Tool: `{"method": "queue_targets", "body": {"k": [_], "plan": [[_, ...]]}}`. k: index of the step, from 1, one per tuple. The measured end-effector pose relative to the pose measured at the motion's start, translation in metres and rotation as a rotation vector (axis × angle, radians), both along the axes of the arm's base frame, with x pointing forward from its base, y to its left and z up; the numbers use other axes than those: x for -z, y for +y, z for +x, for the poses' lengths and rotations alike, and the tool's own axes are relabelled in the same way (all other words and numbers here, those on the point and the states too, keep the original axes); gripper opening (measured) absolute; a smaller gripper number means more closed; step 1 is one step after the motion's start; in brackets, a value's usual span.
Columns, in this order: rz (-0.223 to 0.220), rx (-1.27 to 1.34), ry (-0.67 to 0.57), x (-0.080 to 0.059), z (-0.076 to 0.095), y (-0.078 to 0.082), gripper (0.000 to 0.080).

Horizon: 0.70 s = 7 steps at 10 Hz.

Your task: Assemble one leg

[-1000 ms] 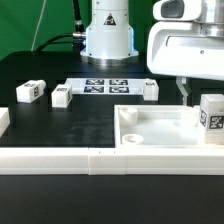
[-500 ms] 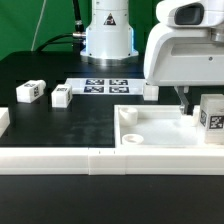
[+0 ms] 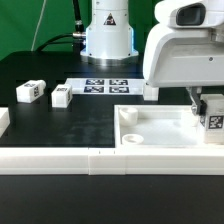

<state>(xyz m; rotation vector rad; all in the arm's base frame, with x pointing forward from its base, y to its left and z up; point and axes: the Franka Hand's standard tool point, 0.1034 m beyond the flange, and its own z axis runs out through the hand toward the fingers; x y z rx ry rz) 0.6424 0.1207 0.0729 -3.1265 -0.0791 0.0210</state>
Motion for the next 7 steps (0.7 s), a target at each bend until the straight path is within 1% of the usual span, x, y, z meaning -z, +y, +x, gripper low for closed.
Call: {"method": "queue_targets", "body": {"k": [2,5,7], "plan": [[0.003,0.057,0.001,0.0002,0.0006,-0.0039,0.0291],[0.022,0.425,-0.009,0.0010,0.0012,-0.0047,0.0291],[0.024,0.644,-0.015,0.0014,0.0006,-0.0034,0.0291]]}}
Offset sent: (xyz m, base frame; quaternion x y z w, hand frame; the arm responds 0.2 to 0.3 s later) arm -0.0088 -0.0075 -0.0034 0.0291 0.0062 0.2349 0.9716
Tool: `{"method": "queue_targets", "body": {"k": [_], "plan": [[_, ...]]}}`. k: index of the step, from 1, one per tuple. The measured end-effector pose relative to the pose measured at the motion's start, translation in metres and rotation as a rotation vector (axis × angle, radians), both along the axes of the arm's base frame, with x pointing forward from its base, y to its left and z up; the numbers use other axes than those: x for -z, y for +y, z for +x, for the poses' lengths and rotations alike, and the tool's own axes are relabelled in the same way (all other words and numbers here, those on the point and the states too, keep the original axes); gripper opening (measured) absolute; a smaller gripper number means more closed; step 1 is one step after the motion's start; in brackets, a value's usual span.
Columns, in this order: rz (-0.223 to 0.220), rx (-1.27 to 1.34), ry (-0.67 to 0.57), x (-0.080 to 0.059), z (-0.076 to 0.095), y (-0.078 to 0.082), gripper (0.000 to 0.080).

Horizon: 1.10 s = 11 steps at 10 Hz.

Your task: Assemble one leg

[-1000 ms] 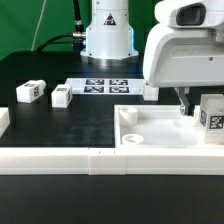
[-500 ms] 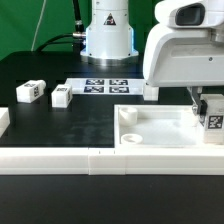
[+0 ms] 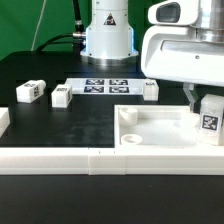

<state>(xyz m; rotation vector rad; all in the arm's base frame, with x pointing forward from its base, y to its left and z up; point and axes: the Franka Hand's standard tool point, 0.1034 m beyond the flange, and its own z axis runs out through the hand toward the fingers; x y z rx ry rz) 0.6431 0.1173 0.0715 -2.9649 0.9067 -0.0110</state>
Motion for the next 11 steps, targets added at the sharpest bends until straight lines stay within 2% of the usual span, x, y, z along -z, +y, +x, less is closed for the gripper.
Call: {"method": "queue_targets", "body": {"k": [2,6,11], "plan": [[0.000,0.220,-0.001,0.0003,-0.0008,-0.0008,0.0291],[0.035,0.691,0.002,0.0006,-0.0035,-0.0031,0.0291],[0.049,1.053,0.027,0.0001,-0.0045,-0.0029,0.0292]]}}
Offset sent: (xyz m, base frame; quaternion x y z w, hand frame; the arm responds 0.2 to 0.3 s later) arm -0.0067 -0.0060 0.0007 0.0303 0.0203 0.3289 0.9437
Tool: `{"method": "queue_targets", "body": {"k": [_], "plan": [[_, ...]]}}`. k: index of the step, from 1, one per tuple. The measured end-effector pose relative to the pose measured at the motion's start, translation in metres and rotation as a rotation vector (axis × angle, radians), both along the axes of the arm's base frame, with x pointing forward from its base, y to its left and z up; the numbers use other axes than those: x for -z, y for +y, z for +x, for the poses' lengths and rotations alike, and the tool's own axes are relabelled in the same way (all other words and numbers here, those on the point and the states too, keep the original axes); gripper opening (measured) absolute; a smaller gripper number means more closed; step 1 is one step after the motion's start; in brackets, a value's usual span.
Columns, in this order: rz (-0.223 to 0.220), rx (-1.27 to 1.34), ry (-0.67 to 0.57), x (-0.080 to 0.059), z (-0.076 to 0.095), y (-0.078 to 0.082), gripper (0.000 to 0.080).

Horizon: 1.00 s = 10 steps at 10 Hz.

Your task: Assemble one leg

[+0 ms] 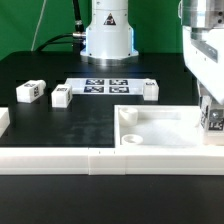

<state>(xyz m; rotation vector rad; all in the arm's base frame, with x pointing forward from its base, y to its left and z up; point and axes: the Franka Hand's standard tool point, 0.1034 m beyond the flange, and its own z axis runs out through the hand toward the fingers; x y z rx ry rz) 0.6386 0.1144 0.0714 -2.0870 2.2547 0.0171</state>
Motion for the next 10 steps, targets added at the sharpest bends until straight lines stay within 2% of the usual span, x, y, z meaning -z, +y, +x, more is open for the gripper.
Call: {"method": "queue_targets", "body": {"k": [3,4,5,10], "plan": [[0.003,0.037,0.004,0.0003,-0.0003,0.0006,0.0292],[0.002,-0.003,0.002,0.0004,-0.0003,0.0004,0.0477],[-0.001,-0.048,0.000,0.0005,-0.0002,-0.0004,0.0617],[-0.023,-0.526,-0.026,-0.0008,0.0004,0.0026,0.0648]]}}
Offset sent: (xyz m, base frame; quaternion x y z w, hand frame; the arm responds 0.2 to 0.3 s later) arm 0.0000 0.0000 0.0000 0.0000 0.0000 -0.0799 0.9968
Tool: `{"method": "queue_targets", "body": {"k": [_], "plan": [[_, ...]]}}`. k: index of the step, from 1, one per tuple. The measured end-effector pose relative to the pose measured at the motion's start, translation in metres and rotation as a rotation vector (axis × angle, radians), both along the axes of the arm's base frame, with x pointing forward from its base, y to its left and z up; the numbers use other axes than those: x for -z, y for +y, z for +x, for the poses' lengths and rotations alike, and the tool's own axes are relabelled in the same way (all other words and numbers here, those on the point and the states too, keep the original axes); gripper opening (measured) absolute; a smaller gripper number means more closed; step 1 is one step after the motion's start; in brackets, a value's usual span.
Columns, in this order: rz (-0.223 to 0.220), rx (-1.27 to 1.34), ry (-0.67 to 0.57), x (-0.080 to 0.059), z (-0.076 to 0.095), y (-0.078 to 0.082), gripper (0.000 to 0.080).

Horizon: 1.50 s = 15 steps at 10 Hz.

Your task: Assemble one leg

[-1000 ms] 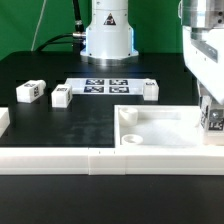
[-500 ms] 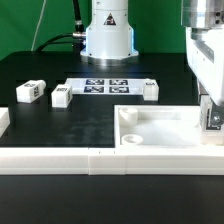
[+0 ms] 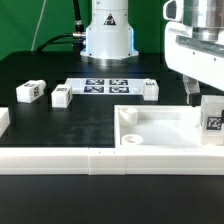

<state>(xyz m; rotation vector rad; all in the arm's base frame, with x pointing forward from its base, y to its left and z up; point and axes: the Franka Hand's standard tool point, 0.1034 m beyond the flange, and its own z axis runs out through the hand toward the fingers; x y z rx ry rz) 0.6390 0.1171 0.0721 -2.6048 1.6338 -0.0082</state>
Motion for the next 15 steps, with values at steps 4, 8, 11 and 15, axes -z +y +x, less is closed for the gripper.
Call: {"method": "queue_targets", "body": {"k": [4,8,11,15], "plan": [[-0.021,-0.416,-0.023,-0.0003,0.0003,0.0006,0.0648],[-0.042,-0.772,-0.041,-0.0004,0.0007,-0.0004,0.0648],[-0.054,-0.925,-0.045,-0.0003,0.0008,-0.0013,0.0622],[-0.053,-0.889,-0.044,-0.0003,0.0009,-0.0014,0.0291]]}}
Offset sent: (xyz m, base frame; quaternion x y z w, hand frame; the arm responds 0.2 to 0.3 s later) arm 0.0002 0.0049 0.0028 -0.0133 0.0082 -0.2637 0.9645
